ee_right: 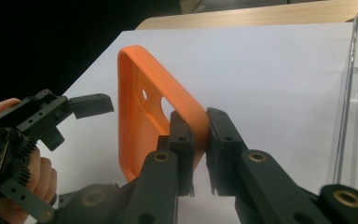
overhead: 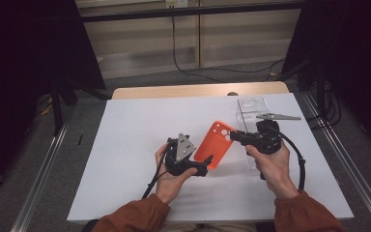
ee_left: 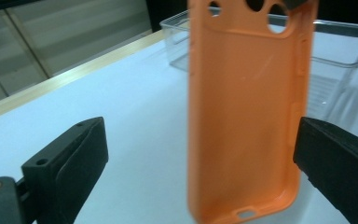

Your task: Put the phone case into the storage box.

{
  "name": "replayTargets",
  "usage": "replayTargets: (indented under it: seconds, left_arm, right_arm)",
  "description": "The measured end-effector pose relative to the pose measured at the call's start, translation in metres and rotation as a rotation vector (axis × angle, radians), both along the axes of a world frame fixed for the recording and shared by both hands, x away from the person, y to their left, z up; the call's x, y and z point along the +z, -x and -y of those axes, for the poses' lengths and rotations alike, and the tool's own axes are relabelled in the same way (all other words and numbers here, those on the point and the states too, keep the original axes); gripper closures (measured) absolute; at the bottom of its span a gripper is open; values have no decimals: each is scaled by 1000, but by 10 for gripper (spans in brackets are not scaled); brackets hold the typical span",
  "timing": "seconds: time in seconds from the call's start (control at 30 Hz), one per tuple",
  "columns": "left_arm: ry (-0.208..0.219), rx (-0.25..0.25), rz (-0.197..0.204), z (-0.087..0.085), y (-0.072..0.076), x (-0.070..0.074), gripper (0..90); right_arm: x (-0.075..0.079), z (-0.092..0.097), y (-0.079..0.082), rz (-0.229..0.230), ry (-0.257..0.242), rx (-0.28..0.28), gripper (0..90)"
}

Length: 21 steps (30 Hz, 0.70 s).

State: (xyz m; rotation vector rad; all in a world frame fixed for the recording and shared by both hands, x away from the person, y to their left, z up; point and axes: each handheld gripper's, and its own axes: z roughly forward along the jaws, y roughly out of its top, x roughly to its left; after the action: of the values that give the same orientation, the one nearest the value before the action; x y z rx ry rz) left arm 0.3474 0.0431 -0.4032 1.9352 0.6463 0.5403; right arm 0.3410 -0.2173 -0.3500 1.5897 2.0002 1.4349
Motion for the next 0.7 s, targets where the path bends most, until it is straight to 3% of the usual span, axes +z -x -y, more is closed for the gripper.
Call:
replayTargets:
  seconds: [0.13, 0.3, 0.4, 0.7]
  left_arm:
    - [-32, 61, 46, -8, 0, 3, 31]
    - [39, 39, 6, -23, -5, 4, 34]
    - [62, 54, 14, -29, -6, 6, 36]
    - [69, 63, 28, -42, -3, 7, 33]
  right_arm:
    - [2, 1, 0, 12, 5, 0, 817]
    - [3, 3, 0, 31, 13, 0, 816]
    - [4, 5, 0, 40, 27, 3, 816]
    - [10, 10, 1, 76, 38, 14, 816]
